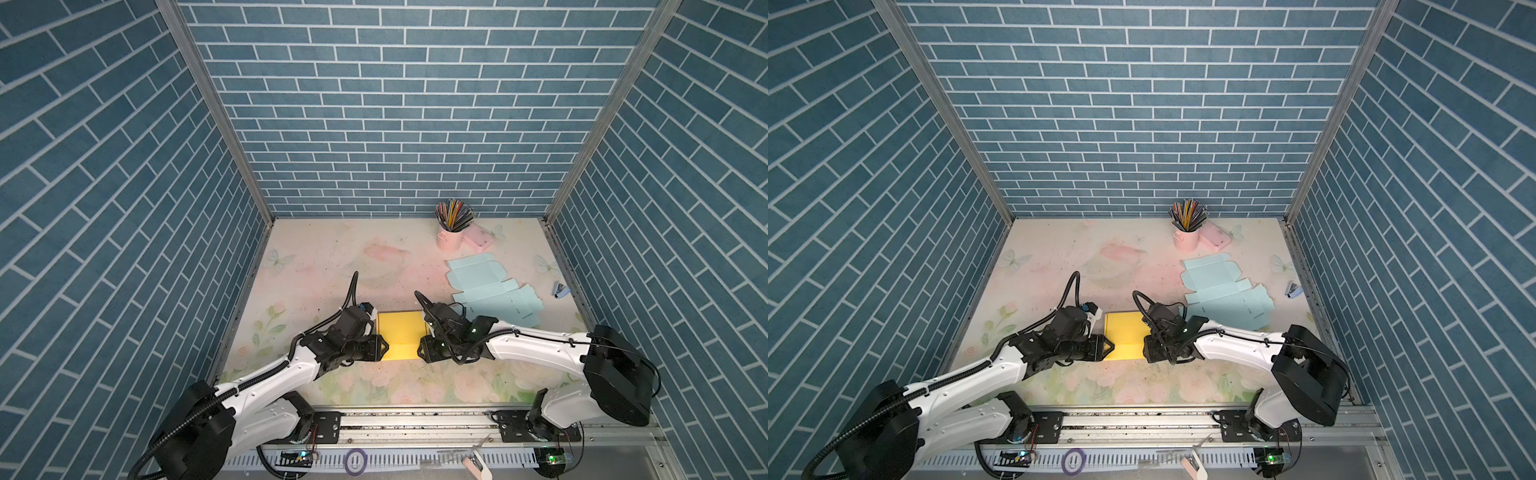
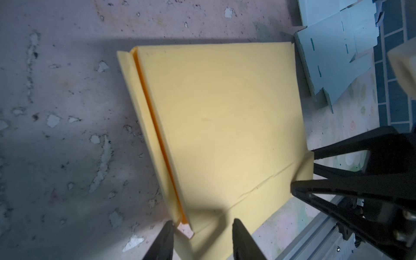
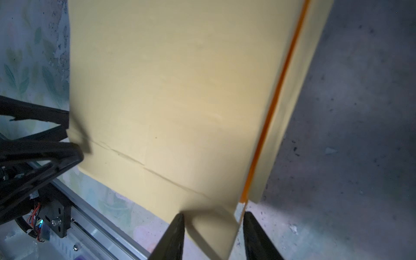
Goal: Fold the paper box
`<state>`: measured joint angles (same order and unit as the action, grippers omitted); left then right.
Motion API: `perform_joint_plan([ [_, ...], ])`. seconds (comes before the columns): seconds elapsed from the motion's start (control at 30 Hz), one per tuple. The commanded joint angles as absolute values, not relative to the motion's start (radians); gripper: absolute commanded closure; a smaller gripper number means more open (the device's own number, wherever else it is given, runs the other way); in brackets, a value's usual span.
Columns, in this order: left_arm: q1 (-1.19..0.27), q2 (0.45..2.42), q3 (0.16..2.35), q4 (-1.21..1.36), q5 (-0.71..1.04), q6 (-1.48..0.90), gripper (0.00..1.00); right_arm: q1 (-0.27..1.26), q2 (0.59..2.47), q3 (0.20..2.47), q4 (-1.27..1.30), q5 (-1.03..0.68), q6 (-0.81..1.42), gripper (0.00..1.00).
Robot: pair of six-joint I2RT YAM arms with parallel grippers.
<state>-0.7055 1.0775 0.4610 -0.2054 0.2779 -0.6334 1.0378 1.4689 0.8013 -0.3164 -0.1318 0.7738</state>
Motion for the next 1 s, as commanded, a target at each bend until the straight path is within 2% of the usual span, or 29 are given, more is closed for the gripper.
perform_joint_plan([
  [0.0, -0.725, 1.081, 0.452, -0.171, 0.287, -0.664, 0.58, 1.051, 1.486, 0.828, -0.299, -0.138, 0.810, 0.58],
  [0.43, -0.742, 1.098, 0.422, -0.113, 0.280, -0.696, 0.60, 1.074, 1.500, 0.862, -0.394, -0.058, 0.782, 0.60],
  [0.6, -0.753, 1.103, 0.427, -0.112, 0.277, -0.698, 0.56, 1.077, 1.501, 0.871, -0.398, -0.055, 0.782, 0.60],
  [0.97, -0.754, 1.125, 0.416, -0.116, 0.243, -0.674, 0.57, 1.082, 1.514, 0.879, -0.428, -0.026, 0.778, 0.60],
])
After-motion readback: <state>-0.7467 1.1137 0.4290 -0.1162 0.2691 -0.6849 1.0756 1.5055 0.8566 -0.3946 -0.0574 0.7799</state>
